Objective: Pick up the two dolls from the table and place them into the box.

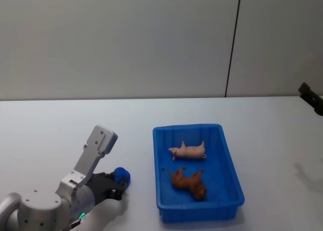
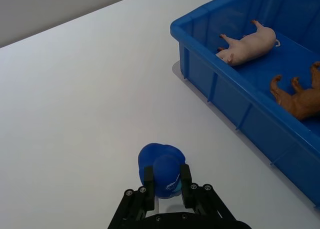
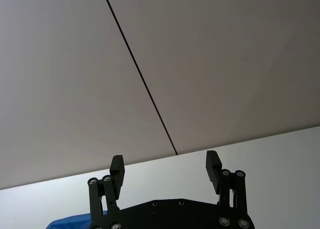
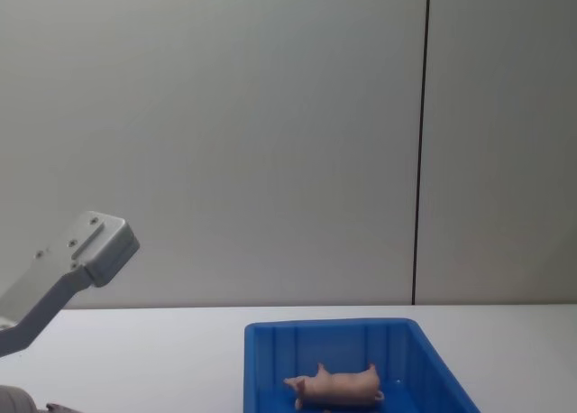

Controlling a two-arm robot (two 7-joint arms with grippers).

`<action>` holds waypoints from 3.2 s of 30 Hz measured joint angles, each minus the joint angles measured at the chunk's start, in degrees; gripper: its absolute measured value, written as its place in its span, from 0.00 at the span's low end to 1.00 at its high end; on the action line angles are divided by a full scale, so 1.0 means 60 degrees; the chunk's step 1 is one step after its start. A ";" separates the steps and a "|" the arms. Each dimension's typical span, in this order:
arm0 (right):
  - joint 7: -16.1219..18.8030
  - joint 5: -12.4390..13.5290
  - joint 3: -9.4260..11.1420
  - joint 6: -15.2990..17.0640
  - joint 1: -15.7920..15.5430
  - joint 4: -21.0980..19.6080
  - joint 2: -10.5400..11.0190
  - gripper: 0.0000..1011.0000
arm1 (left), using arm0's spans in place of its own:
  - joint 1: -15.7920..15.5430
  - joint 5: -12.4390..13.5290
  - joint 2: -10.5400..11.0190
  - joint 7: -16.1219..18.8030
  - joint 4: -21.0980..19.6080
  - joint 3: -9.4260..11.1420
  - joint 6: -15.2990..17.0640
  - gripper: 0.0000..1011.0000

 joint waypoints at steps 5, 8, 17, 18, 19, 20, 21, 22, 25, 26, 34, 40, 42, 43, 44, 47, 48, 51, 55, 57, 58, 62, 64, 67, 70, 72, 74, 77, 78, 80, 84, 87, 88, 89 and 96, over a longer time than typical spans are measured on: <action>0.0000 0.0000 0.0000 0.0000 0.0000 0.0000 0.0001 0.99 | 0.0000 -0.0004 0.0000 0.0040 -0.0005 -0.0013 -0.0052 0.29; 0.0000 0.0000 0.0001 0.0000 0.0000 0.0000 0.0000 0.99 | 0.0009 -0.0025 -0.0001 0.0126 -0.0033 -0.0040 -0.0181 0.27; 0.0000 0.0000 0.0000 0.0000 0.0000 0.0000 0.0000 0.99 | 0.0038 -0.0226 -0.0003 0.0508 -0.0229 -0.0185 -0.0829 0.22; 0.0000 0.0000 0.0001 0.0000 0.0000 0.0000 0.0000 0.99 | 0.0038 -0.0243 -0.0003 0.0537 -0.0250 -0.0200 -0.0889 0.21; 0.0000 0.0000 0.0001 0.0000 0.0000 0.0000 0.0001 0.99 | 0.0037 -0.0281 -0.0002 0.0599 -0.0302 -0.0233 -0.1026 0.21; 0.0000 0.0000 0.0001 -0.0001 0.0000 0.0000 0.0000 0.99 | 0.0033 -0.0300 -0.0002 0.0624 -0.0325 -0.0248 -0.1083 0.20; 0.0000 0.0000 0.0001 0.0000 0.0000 0.0000 0.0000 0.99 | 0.0030 -0.0319 -0.0002 0.0646 -0.0349 -0.0263 -0.1142 0.20; 0.0000 0.0000 0.0000 0.0000 0.0000 0.0000 0.0000 0.99 | 0.0021 -0.0333 -0.0003 0.0665 -0.0379 -0.0283 -0.1209 0.19; 0.0000 0.0000 0.0000 0.0000 0.0000 0.0000 0.0000 0.99 | -0.0051 -0.0422 -0.0026 0.0716 -0.0499 -0.0362 -0.1535 0.18; 0.0000 0.0000 0.0000 -0.0001 0.0000 0.0000 0.0000 0.99 | -0.0072 -0.0439 -0.0033 0.0716 -0.0522 -0.0377 -0.1595 0.17; -0.0001 0.0000 0.0000 -0.0001 0.0000 0.0000 0.0000 0.99 | -0.0388 -0.0636 -0.0173 0.0383 -0.0686 -0.0505 -0.2156 0.12; 0.0000 0.0000 0.0000 -0.0001 0.0000 0.0000 0.0000 0.99 | -0.0686 -0.0773 -0.0307 -0.0193 -0.0697 -0.0552 -0.2429 0.10; 0.0000 0.0000 0.0000 -0.0001 0.0000 0.0000 0.0000 0.99 | -0.0804 -0.0810 -0.0358 -0.0434 -0.0665 -0.0561 -0.2489 0.10; 0.0000 0.0000 0.0000 -0.0001 0.0000 0.0000 0.0000 0.99 | -0.0827 -0.0824 -0.0368 -0.0517 -0.0657 -0.0561 -0.2506 0.10; 0.0000 0.0000 0.0001 -0.0001 0.0000 0.0000 0.0001 0.99 | -0.0874 -0.0839 -0.0387 -0.0633 -0.0635 -0.0562 -0.2522 0.10; -0.0001 0.0000 0.0000 -0.0001 0.0000 0.0000 0.0000 0.99 | -0.1065 -0.0881 -0.0464 -0.1136 -0.0537 -0.0563 -0.2560 0.10; 0.0000 0.0000 0.0000 -0.0001 0.0000 0.0000 0.0000 0.99 | -0.1109 -0.0886 -0.0481 -0.1233 -0.0508 -0.0563 -0.2561 0.10; 0.0000 0.0000 0.0000 -0.0001 0.0000 0.0000 0.0000 0.99 | -0.1235 -0.0897 -0.0526 -0.1653 -0.0410 -0.0549 -0.2562 0.10; -0.0001 0.0000 0.0001 -0.0001 0.0000 0.0000 0.0000 0.99 | -0.1408 -0.0894 -0.0583 -0.2217 -0.0254 -0.0518 -0.2519 0.10; 0.0000 0.0000 0.0001 -0.0001 0.0000 0.0000 0.0000 0.99 | -0.1514 -0.0861 -0.0617 -0.2599 -0.0138 -0.0491 -0.2464 0.10; 0.0000 0.0000 0.0000 -0.0001 0.0000 0.0000 0.0000 0.99 | -0.1549 -0.0841 -0.0627 -0.2753 -0.0099 -0.0482 -0.2438 0.10; 0.0000 0.0000 0.0000 -0.0001 0.0000 0.0000 0.0000 0.99 | -0.1730 -0.0726 -0.0681 -0.3348 0.0124 -0.0422 -0.2332 0.10; -0.0001 0.0000 0.0000 -0.0001 0.0000 0.0000 0.0000 0.99 | -0.1837 -0.0615 -0.0716 -0.3748 0.0271 -0.0379 -0.2252 0.10; -0.0001 0.0000 0.0000 -0.0001 0.0000 0.0000 0.0000 0.99 | -0.2004 -0.0425 -0.0774 -0.4288 0.0505 -0.0302 -0.2152 0.10; 0.0000 0.0000 0.0000 0.0000 0.0000 0.0000 0.0000 0.99 | -0.2123 -0.0264 -0.0821 -0.4624 0.0694 -0.0238 -0.2089 0.10; 0.0000 0.0000 0.0000 -0.0001 0.0000 0.0000 0.0000 0.99 | -0.2238 -0.0091 -0.0870 -0.4925 0.0867 -0.0175 -0.2032 0.10; 0.0000 0.0000 0.0001 -0.0001 0.0000 0.0000 0.0000 0.99 | -0.2325 0.0050 -0.0914 -0.5130 0.1015 -0.0120 -0.1994 0.10; -0.0001 0.0000 0.0000 -0.0001 0.0000 0.0000 0.0001 0.99 | -0.2430 0.0214 -0.0969 -0.5379 0.1192 -0.0054 -0.1949 0.10; -0.0001 0.0000 0.0001 -0.0001 0.0000 0.0000 0.0000 0.99 | -0.2454 0.0242 -0.0981 -0.5433 0.1231 -0.0041 -0.1940 0.12; 0.0000 0.0000 0.0000 -0.0001 0.0000 0.0000 0.0000 0.99 | -0.2514 0.0327 -0.1013 -0.5566 0.1330 -0.0002 -0.1918 0.16; -0.0001 0.0000 0.0000 -0.0001 0.0000 0.0000 0.0000 0.99 | -0.2592 0.0440 -0.1054 -0.5742 0.1459 0.0048 -0.1888 0.29; -0.0001 0.0000 0.0000 -0.0001 0.0000 0.0000 0.0001 0.99 | -0.2639 0.0512 -0.1077 -0.5843 0.1537 0.0078 -0.1868 0.36; -0.0001 0.0000 0.0000 -0.0001 0.0000 0.0000 0.0000 0.99 | -0.2648 0.0524 -0.1081 -0.5867 0.1552 0.0084 -0.1865 0.40; -0.0001 0.0000 0.0001 -0.0001 0.0000 0.0000 0.0000 0.99 | -0.2656 0.0537 -0.1086 -0.5888 0.1567 0.0091 -0.1862 0.43; 0.0000 0.0000 0.0001 -0.0001 0.0000 0.0000 0.0000 0.99 | -0.2721 0.0632 -0.1118 -0.6027 0.1674 0.0129 -0.1840 0.65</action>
